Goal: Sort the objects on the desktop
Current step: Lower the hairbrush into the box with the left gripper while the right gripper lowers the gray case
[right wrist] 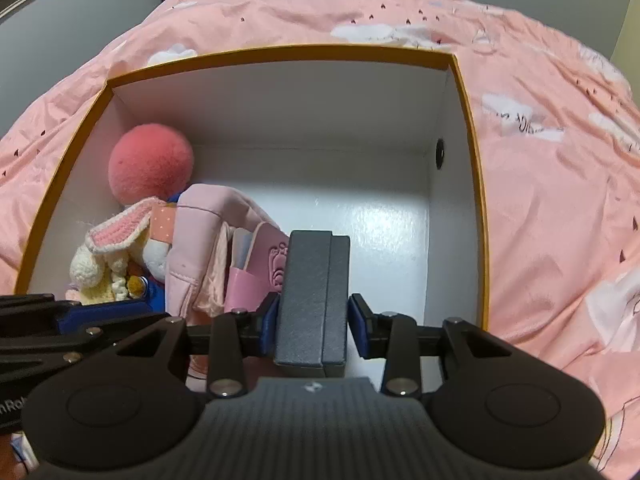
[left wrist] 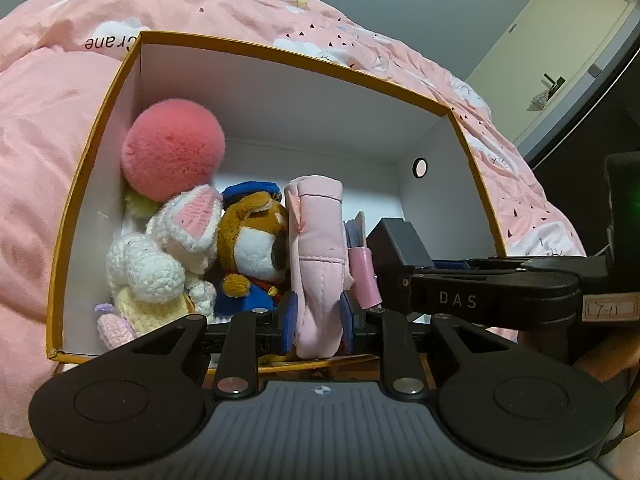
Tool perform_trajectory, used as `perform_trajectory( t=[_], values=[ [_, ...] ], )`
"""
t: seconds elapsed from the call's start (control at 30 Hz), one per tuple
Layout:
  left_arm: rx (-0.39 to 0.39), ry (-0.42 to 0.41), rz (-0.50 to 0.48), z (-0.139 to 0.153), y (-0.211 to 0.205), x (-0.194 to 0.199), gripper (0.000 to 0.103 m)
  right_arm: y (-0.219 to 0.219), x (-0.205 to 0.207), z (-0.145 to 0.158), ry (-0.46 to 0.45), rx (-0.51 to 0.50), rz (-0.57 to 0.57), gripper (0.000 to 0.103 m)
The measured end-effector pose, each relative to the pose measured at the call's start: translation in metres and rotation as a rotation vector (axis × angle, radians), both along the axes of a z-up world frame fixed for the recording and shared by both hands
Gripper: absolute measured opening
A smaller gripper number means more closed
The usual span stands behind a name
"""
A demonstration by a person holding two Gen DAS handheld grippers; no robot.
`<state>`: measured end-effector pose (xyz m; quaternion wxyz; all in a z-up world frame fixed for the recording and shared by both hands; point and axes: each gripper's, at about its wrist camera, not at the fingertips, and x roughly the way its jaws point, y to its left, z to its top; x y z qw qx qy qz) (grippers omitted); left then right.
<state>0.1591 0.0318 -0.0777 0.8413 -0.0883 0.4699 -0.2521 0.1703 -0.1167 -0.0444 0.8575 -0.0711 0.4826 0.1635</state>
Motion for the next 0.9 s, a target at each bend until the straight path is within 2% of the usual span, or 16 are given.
perform_trajectory(
  t=[0.2,0.4,0.57,0.77,0.9],
  values=[
    [-0.04,0.017,-0.003,-0.001,0.001,0.003,0.025,-0.007,0.009,-0.007,0.115,0.094,-0.066,0.042],
    [-0.043,0.016,-0.017,-0.001,-0.002,0.002,0.025,-0.016,0.011,-0.011,0.162,0.19,-0.102,0.042],
    [-0.033,0.014,-0.013,0.001,-0.005,0.002,0.025,-0.014,0.009,-0.012,0.164,0.179,-0.086,0.043],
    [-0.017,0.001,0.006,0.003,-0.003,-0.001,0.025,-0.012,-0.001,-0.007,0.125,0.135,-0.061,0.043],
    [-0.006,-0.022,0.004,0.009,-0.002,-0.005,0.025,-0.023,-0.008,0.0,0.109,0.183,-0.051,0.047]
  ],
)
